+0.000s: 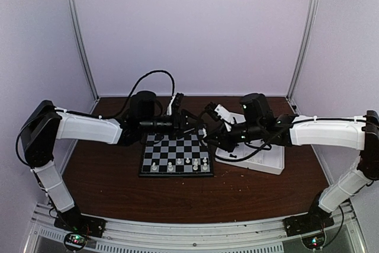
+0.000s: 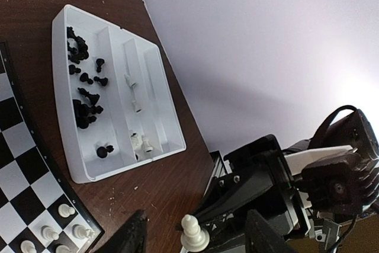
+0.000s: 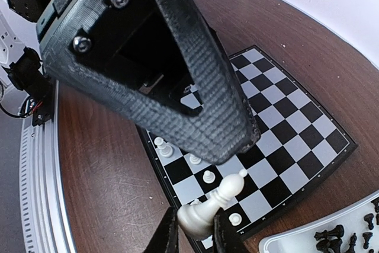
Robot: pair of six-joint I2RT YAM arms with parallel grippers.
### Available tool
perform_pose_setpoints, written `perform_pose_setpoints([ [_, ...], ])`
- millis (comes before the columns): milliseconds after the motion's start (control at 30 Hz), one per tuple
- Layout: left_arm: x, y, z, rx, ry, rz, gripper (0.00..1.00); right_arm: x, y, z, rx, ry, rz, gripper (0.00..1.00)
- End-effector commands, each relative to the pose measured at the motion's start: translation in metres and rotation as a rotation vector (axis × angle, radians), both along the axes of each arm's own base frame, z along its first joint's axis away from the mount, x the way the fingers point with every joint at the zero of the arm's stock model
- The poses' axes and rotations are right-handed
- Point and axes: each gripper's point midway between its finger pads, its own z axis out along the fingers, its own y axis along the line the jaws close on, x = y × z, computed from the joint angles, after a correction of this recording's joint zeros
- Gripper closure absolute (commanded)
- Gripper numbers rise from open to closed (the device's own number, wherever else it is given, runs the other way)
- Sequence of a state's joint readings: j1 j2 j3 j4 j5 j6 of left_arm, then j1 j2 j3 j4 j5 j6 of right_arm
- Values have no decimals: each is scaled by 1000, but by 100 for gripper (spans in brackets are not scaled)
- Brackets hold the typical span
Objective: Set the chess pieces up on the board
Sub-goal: Place the chess piece on the chessboard.
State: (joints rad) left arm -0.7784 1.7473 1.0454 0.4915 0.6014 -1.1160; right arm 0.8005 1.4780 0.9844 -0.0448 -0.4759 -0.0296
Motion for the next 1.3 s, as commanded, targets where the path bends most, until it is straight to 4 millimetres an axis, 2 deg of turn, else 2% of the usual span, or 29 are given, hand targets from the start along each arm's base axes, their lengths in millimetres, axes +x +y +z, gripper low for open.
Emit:
perform_pose_setpoints([
  [0, -7, -12, 5, -14, 7, -43, 46, -2, 7, 11, 14, -21, 25, 81],
  [267, -18, -20, 0, 17, 30, -80, 52, -3, 7, 12, 12, -29, 20, 81],
  [333, -20, -22, 0, 17, 30, -87, 57, -3, 7, 12, 9, -29, 19, 81],
  [567, -22, -22, 0, 16, 27, -90, 84, -4, 7, 13, 7, -31, 18, 81],
  [700, -21, -21, 0, 17, 20, -84, 93, -3, 5, 13, 3, -35, 10, 80],
  [833, -20, -19, 0, 22, -2, -71, 99, 1, 2, 12, -2, -45, -19, 64],
  [967, -18, -9, -4, 77, -61, -34, 100, 4, -6, 14, 4, -72, -64, 37],
  [1067, -16, 5, -8, 164, -132, 10, 100, 9, -16, 17, 4, -101, -123, 23],
  [1267, -14, 45, -19, 380, -274, 94, 100, 22, -42, 30, 18, -174, -270, 14],
])
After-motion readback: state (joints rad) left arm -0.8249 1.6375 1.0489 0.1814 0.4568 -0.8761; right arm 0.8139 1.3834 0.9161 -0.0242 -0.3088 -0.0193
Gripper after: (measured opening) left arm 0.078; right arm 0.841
